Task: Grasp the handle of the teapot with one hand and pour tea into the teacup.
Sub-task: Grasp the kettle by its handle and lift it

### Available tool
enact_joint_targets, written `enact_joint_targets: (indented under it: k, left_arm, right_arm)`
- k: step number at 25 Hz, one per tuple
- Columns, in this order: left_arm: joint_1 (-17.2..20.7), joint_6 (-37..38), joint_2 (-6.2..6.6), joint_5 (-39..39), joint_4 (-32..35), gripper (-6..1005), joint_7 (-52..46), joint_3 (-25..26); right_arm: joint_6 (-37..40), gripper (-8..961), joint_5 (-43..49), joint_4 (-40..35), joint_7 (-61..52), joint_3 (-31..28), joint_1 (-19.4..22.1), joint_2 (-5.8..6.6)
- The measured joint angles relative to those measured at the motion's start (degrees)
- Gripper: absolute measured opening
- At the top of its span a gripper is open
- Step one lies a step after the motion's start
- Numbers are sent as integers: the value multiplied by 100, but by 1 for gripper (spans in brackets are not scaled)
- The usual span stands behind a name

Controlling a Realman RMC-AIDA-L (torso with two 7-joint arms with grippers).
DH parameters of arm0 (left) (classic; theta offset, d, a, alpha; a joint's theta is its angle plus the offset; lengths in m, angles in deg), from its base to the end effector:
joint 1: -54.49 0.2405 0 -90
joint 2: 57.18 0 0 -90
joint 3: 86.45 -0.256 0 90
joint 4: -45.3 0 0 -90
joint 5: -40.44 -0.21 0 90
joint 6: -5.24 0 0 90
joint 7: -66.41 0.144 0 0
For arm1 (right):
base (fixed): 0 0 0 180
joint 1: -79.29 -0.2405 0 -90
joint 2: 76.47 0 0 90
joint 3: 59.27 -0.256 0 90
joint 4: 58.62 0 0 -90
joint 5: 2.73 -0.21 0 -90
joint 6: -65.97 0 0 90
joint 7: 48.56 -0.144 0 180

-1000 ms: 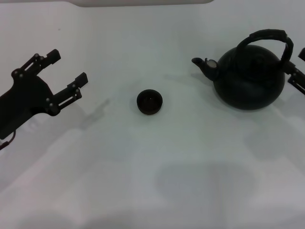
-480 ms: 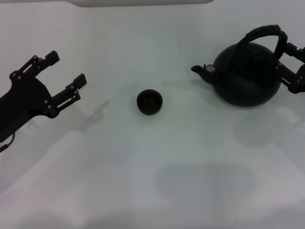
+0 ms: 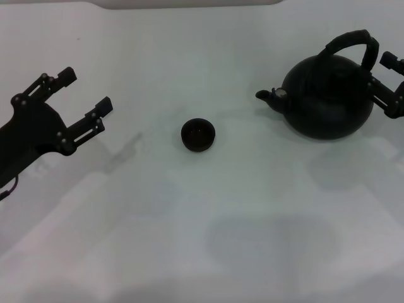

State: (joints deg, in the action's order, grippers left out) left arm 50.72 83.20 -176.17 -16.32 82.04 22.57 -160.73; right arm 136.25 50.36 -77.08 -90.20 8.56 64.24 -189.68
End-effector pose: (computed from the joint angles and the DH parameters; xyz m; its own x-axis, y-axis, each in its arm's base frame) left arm -0.3080 0.2505 -0.0049 0.7089 -0.0111 0.7052 0.5056 -0.6892 -0.5190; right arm 0.3578 0.2911 0.0160 0.7364 -0.1323 -0.6635 -0.6177 -0.5317 -0.5795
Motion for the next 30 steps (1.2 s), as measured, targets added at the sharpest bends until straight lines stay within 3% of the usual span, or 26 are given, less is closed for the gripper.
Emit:
enact_joint_targets:
  k: [13,20,30]
  left_arm:
    - [-41,-18,8,-1,-9,803,-8,2]
    - [-11,-19,8,29,-18,802,-10,2]
    - [-38,-18,8,58,-47,801,-5,2]
  right_arm:
    - [-126,604,-46,-21,145,-54,-165,-43]
    - [-436,598,-45,-38,352,-288,-287,-144]
    - [-869,590,-50,-79,473,-293,-345,-148]
